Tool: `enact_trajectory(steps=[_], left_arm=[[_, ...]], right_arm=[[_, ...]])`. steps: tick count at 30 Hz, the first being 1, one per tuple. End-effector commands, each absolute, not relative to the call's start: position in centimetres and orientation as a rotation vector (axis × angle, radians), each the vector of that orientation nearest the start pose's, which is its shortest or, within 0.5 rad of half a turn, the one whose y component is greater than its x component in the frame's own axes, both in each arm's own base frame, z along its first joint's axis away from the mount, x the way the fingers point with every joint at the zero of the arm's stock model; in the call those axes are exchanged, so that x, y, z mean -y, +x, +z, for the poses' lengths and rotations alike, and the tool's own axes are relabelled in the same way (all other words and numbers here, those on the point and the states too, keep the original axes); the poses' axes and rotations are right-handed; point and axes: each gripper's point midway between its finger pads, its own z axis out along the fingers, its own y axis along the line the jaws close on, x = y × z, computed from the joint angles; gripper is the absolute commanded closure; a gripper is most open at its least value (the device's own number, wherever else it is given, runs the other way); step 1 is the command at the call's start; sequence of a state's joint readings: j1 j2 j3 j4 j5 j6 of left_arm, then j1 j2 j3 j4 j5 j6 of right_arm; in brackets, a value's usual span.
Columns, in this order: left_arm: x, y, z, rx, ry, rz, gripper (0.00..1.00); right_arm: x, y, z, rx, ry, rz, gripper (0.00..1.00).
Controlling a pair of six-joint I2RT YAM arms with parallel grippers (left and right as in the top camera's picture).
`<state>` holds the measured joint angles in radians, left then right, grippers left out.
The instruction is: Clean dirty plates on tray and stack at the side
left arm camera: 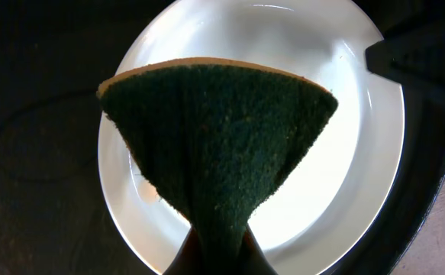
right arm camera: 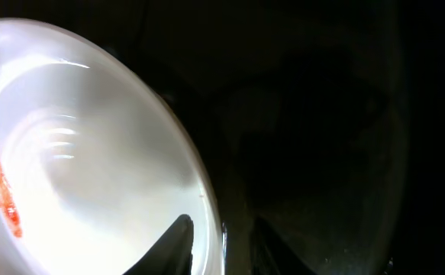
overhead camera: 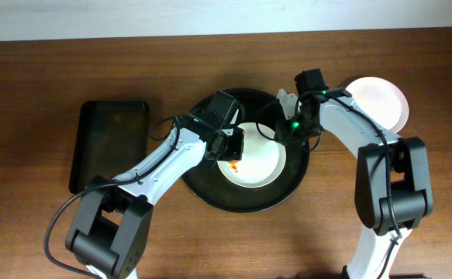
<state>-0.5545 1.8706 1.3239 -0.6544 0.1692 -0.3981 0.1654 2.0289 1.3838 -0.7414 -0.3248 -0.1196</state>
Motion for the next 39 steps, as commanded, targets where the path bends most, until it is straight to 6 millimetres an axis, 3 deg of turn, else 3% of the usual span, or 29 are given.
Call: enact_trajectory(steps=[1,5,11,14,20,29,33,39], left_arm=[[25.1,34.4,6.7,-2.840,0.263,-0.485,1.00],[25.1,34.4,6.7,-2.840,0.262,-0.485,1.00],[24.6,34.8,6.7,-2.829,0.252,-0.441,1.00],[24.8,35.0,6.8,-2.816,0.252,-0.450,1.00],[24.9,35.2,6.9,-2.808,0.253,-0.455,1.00],[25.6,34.7,6.7,-2.815,0.207,-0.478,1.00],[27.2,34.2,5.7,-2.813,0.198,-0.499,1.00],[28.8,34.3,2.2,-2.839,0.206,-0.496,1.00]], right_arm=[[-12.7,38.6,0.2,-2.928,-0.475,0.533,0.74],[-12.7,38.9,0.2,-2.918,-0.476,0.530,0.96],[-11.9,39.8,1.2,-2.892,-0.417,0.525,0.96],[-10.6,40.1,1.8,-2.914,-0.265,0.507,0.96],[-7.9,39.3,0.7,-3.006,-0.008,0.323,0.96],[-8.2,38.8,0.6,-3.021,-0.006,0.322,0.96],[-8.3,38.8,0.6,-3.021,-0.006,0.323,0.96],[-8.2,38.8,0.6,-3.022,-0.006,0.322,0.96]])
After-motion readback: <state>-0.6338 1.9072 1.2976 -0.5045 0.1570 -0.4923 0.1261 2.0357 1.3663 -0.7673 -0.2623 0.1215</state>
